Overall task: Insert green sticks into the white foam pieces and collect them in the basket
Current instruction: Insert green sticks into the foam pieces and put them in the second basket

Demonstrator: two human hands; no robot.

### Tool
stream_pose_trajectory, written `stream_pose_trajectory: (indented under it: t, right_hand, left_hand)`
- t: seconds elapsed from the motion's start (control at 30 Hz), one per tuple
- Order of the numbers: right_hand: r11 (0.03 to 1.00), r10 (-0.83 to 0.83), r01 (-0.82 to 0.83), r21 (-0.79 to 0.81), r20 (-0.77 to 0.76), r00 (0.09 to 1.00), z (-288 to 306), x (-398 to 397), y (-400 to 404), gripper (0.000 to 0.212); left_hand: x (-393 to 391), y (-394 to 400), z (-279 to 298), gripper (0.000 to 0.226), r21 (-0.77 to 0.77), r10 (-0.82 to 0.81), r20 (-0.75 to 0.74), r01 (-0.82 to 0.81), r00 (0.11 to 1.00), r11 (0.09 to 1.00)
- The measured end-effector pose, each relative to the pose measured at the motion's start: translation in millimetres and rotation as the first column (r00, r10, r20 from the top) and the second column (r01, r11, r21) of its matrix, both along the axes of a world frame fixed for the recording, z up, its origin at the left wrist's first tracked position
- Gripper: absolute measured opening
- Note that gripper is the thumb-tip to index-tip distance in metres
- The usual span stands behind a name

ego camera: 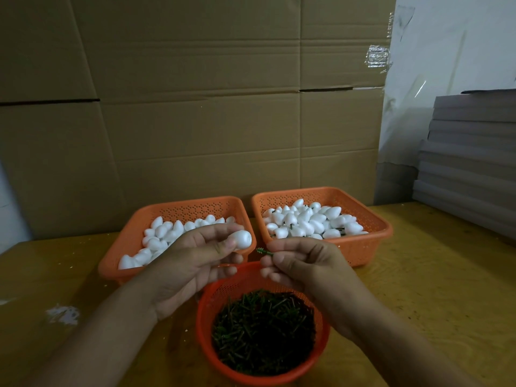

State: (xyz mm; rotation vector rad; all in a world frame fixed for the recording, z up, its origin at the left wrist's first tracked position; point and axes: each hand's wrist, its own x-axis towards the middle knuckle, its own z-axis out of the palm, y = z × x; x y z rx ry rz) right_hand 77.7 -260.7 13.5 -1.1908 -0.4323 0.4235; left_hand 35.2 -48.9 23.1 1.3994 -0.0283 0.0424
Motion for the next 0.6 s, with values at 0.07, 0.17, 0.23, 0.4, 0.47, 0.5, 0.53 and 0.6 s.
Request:
stream_pose_trajectory:
  t: [0.07,0.17,0.23,0.4,0.47,0.5,0.53,0.6]
  right_hand:
    - [0.999,-0.045,0.045,-0.001,0.028,0.999,0.1,-0.6,0.5,0.013]
    - [0.990,-0.120,0.130,-0.059,0.143,0.982,-2.0,-2.2,1.3,0.009]
    - [0.974,-0.179,0.207,-0.095,0.244,0.953,-3.2,-3.2,1.6,0.010]
    - [0.936,-0.241,0.326,-0.136,0.430,0.870,-6.9,-1.6,1.5,0.017]
    - [0.925,-0.257,0.354,-0.136,0.459,0.850,-7.9,-1.3,2.1,0.017]
    - [0.920,-0.266,0.367,-0.136,0.469,0.842,-8.4,-1.4,2.5,0.017]
    - [0.915,-0.273,0.378,-0.138,0.476,0.836,-8.6,-1.6,2.7,0.017]
    - [0.910,-0.280,0.390,-0.139,0.487,0.827,-9.4,-2.0,3.1,0.016]
  left_hand:
    - [-0.7,0.0,0.7,0.030,0.004,-0.001,0.008,0.001,1.000,1.000]
    - [-2.2,-1.2,1.6,0.029,0.006,0.012,0.018,-0.012,1.000,1.000]
    - [-3.4,-2.4,2.4,0.029,0.017,0.018,0.023,-0.019,1.000,1.000]
    - [-6.3,-4.8,4.8,0.035,0.072,0.022,0.039,-0.025,0.999,0.997]
    - [-7.1,-5.8,5.6,0.036,0.098,0.024,0.042,-0.028,0.999,0.995]
    - [-7.2,-6.4,6.0,0.035,0.108,0.020,0.044,-0.025,0.999,0.994]
    - [-7.7,-6.9,6.3,0.035,0.116,0.015,0.045,-0.021,0.999,0.993]
    - [-8.5,-7.9,6.8,0.036,0.127,0.011,0.045,-0.016,0.999,0.992]
